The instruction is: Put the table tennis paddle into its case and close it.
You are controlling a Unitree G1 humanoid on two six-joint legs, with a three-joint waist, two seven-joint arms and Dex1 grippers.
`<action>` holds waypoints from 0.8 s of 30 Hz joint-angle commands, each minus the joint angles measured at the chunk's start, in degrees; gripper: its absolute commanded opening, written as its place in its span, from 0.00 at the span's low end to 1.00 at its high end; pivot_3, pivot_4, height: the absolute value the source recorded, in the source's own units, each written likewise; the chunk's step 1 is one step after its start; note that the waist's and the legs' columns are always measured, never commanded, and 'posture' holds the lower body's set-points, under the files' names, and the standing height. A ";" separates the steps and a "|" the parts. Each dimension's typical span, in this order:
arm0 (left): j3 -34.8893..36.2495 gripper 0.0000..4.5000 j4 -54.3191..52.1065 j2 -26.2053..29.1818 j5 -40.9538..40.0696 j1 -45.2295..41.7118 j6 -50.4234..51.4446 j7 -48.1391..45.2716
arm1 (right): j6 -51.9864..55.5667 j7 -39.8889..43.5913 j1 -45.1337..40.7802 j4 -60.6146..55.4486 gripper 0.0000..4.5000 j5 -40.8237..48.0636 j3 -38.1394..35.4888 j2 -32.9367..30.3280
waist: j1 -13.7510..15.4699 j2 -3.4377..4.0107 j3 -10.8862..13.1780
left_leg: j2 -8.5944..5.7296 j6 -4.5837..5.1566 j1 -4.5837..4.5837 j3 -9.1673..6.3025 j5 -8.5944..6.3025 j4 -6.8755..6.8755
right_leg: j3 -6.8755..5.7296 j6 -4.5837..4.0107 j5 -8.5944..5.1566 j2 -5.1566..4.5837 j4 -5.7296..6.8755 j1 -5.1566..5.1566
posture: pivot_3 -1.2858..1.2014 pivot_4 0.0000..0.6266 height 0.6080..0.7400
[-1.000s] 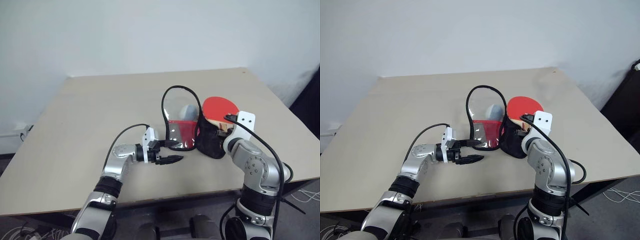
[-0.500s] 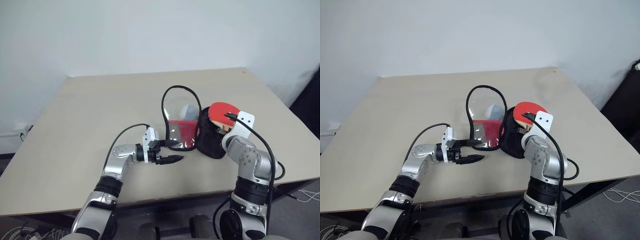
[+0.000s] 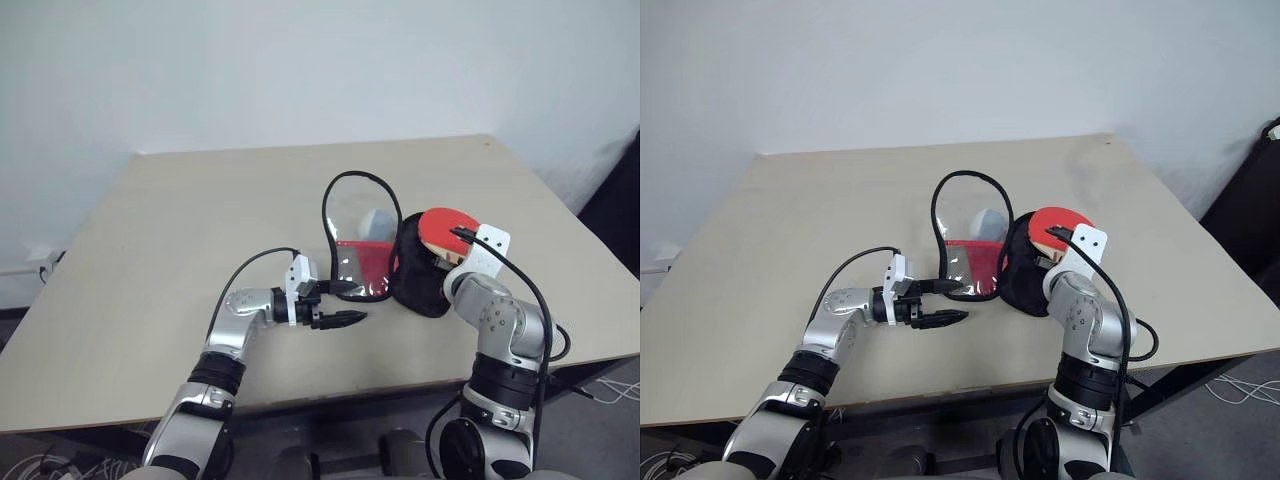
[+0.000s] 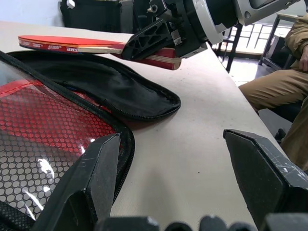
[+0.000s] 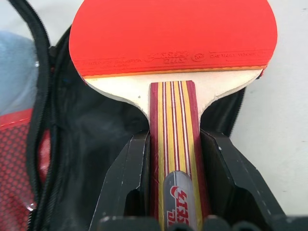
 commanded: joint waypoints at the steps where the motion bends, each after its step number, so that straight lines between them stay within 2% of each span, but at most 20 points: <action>1: 0.24 0.81 -0.97 0.09 -0.11 -1.46 -0.53 -0.14 | -0.89 -0.20 -2.97 -1.38 0.26 1.85 1.10 5.33 | 0.00 0.00 0.00 | 0.00 0.00 0.00 0.00 0.00 0.00 | 0.00 0.00 0.00 0.00 0.00 0.00 | 0.52 0.00 1.00; 24: 0.22 0.81 -1.04 -0.36 0.02 -1.25 -0.70 0.10 | -5.43 -2.67 -2.92 6.60 0.26 7.18 -0.15 4.88 | 0.00 -0.01 -0.01 | 0.00 0.01 0.03 0.00 0.01 0.05 | 0.01 0.00 0.01 0.00 0.02 0.05 | 0.52 0.00 1.00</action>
